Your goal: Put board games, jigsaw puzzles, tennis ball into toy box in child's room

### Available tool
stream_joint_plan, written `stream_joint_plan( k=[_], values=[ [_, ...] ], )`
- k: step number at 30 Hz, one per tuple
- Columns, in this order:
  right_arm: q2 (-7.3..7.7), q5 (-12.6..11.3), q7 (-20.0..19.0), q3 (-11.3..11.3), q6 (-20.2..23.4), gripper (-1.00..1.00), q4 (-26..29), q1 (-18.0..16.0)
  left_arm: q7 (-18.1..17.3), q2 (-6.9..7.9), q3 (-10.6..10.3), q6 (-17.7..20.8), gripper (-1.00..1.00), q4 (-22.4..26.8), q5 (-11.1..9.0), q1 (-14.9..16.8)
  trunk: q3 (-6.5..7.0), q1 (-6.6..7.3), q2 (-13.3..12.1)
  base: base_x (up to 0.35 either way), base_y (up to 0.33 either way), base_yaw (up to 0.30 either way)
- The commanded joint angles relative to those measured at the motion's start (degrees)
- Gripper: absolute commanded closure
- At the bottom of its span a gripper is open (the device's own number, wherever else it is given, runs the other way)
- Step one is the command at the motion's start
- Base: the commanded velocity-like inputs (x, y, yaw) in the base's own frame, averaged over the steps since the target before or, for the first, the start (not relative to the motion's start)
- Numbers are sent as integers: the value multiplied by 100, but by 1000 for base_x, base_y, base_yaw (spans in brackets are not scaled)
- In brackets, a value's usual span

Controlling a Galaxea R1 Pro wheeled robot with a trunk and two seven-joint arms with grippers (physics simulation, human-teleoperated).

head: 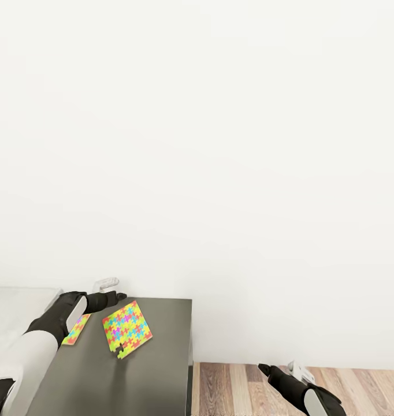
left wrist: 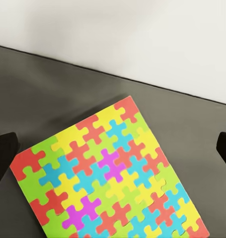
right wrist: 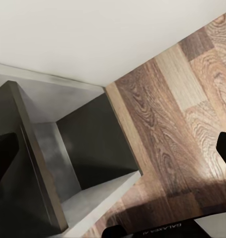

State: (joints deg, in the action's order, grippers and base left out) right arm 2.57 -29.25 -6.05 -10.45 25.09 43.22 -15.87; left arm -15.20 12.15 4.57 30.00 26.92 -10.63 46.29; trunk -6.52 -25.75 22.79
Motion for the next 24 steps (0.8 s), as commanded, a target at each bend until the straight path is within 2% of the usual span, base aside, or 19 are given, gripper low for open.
stream_joint_plan(
  k=[1,6,24],
  values=[
    [-2,-11,-19,-19,34,-100,6,-4,-15,-1,28,23,-100,6,-21,6,-22,-3,13,0,0,0],
    [-2,-11,-15,-19,32,-100,3,-4,-20,0,26,-103,-100,6,-19,3,-69,-3,13,0,0,0],
    [-2,-11,-10,-19,31,-100,3,-4,-31,-2,35,-135,-100,6,-25,4,-239,-3,13,0,0,0]
  ],
)
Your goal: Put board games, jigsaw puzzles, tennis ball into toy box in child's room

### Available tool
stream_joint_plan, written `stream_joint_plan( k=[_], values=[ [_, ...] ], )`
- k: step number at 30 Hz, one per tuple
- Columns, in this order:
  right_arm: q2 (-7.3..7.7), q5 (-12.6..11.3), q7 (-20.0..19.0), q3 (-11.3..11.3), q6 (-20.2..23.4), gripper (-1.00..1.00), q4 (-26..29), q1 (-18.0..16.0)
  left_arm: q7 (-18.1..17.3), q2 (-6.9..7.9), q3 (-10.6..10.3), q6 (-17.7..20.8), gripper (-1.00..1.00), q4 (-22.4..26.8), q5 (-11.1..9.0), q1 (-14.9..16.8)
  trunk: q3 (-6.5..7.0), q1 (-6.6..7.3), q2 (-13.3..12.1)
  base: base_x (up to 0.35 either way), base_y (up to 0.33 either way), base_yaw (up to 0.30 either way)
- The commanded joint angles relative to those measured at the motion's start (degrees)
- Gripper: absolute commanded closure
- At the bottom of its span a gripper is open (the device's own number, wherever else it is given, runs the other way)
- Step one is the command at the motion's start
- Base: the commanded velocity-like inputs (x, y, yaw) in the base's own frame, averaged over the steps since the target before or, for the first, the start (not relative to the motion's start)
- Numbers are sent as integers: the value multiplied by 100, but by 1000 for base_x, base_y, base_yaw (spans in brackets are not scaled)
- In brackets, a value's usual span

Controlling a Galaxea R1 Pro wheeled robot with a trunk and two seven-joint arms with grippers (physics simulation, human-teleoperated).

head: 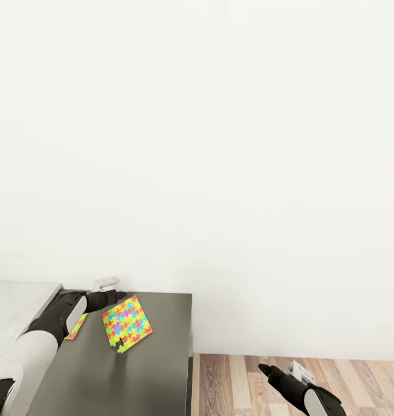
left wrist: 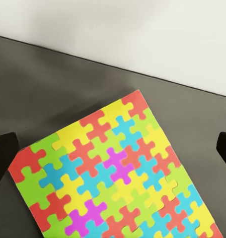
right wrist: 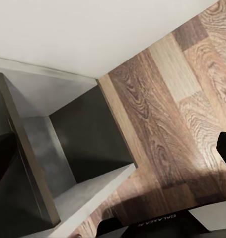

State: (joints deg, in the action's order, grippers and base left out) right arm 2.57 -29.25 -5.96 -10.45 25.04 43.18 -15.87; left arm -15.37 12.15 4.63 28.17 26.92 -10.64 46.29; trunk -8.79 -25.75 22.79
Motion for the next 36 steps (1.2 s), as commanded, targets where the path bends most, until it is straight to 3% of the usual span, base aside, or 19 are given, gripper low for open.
stream_joint_plan(
  k=[1,14,23,36],
  values=[
    [-2,-11,-19,-19,36,-100,6,-4,-21,1,41,48,-100,6,-25,4,-22,-3,13,0,0,0],
    [-2,-2,-26,-17,39,-100,6,-4,24,-1,80,140,-100,32,-20,59,-144,-3,13,0,0,0],
    [-13,-2,-4,-8,36,-100,7,-4,520,-25,65,55,-100,199,-22,148,-229,-3,13,0,0,0],
    [-9,-2,6,-10,36,-100,6,-4,587,-19,43,-179,-100,297,-17,153,-352,-3,13,0,0,0]
  ],
)
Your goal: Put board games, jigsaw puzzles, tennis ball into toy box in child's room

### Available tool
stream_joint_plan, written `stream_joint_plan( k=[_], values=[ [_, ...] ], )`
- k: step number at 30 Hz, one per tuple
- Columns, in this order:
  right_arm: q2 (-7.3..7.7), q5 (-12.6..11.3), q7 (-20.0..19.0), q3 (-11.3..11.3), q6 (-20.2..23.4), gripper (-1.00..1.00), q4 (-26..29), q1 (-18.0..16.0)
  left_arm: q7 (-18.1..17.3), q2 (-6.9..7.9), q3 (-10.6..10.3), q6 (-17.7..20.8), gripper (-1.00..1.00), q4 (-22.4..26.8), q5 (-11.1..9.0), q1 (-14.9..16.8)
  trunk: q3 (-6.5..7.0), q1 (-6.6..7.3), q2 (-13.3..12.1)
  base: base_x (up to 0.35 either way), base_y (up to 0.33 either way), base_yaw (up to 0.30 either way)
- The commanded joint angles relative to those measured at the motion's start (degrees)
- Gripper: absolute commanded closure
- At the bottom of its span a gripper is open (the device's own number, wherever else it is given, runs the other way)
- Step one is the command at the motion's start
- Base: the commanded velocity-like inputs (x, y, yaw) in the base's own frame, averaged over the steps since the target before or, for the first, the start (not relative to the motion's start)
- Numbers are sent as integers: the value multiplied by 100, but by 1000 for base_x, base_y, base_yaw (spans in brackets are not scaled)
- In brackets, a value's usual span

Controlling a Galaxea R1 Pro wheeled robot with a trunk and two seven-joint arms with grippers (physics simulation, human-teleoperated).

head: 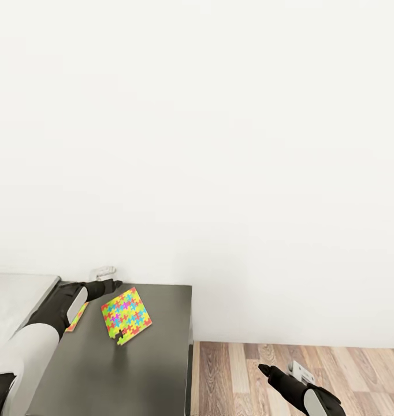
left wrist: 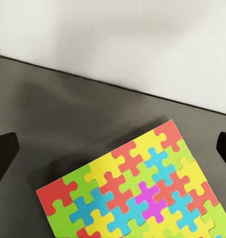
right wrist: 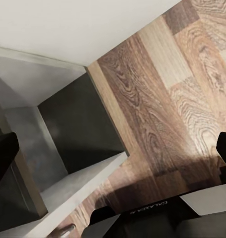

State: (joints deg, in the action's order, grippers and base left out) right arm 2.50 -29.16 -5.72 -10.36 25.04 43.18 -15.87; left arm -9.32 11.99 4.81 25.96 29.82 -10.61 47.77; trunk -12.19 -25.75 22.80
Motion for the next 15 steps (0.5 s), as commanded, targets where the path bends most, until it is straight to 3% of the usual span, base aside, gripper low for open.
stream_joint_plan(
  k=[1,15],
  values=[
    [-3,-10,-19,-19,36,-100,6,-3,-18,-4,24,36,-100,7,-20,4,-21,-3,12,0,0,0],
    [3,-13,-24,-19,-66,-100,6,-3,-48,-12,11,28,-100,11,-24,4,-153,-3,12,0,0,0]
  ],
)
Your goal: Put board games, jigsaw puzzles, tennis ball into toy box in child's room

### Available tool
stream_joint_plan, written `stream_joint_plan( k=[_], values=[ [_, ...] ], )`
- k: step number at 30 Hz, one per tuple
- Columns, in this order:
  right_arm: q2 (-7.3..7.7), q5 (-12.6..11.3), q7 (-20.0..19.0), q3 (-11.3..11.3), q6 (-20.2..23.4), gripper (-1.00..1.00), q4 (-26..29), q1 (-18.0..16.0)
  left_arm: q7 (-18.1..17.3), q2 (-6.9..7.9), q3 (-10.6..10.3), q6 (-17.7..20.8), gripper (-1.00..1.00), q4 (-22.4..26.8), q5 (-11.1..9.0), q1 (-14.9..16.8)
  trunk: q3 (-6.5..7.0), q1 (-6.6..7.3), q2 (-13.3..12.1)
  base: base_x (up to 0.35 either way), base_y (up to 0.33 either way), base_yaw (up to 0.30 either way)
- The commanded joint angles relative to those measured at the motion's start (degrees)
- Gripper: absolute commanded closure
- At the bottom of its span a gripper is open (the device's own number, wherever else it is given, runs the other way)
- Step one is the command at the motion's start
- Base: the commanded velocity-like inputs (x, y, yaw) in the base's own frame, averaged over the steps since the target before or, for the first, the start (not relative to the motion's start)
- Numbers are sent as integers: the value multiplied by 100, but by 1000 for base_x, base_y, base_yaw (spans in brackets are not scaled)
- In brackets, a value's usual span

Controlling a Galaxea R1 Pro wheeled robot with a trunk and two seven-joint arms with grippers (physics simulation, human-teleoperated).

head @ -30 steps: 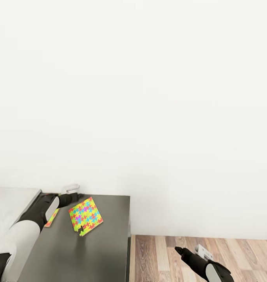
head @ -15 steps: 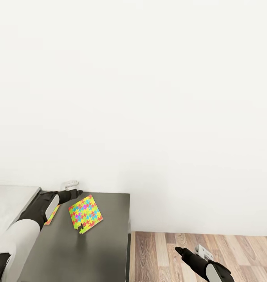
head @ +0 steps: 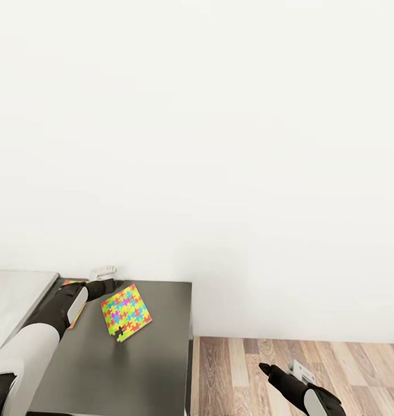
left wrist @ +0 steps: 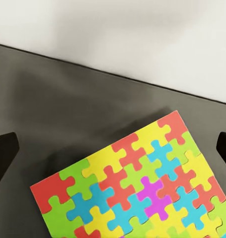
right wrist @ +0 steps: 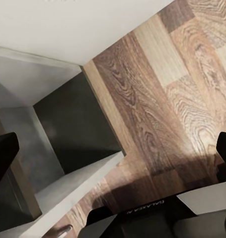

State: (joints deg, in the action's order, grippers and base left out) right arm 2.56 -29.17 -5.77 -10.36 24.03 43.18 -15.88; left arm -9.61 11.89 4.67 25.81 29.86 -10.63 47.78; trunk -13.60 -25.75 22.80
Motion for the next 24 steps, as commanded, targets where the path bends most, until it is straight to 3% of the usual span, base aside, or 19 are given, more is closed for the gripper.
stream_joint_plan(
  k=[1,24],
  values=[
    [-2,-15,-20,-19,12,-100,6,-3,-20,-1,24,45,-100,5,-20,4,-21,-3,12,0,0,0],
    [-1,-9,-18,-19,-39,-100,-124,-3,-49,6,9,30,-100,10,-27,4,-237,-3,12,0,0,0]
  ],
)
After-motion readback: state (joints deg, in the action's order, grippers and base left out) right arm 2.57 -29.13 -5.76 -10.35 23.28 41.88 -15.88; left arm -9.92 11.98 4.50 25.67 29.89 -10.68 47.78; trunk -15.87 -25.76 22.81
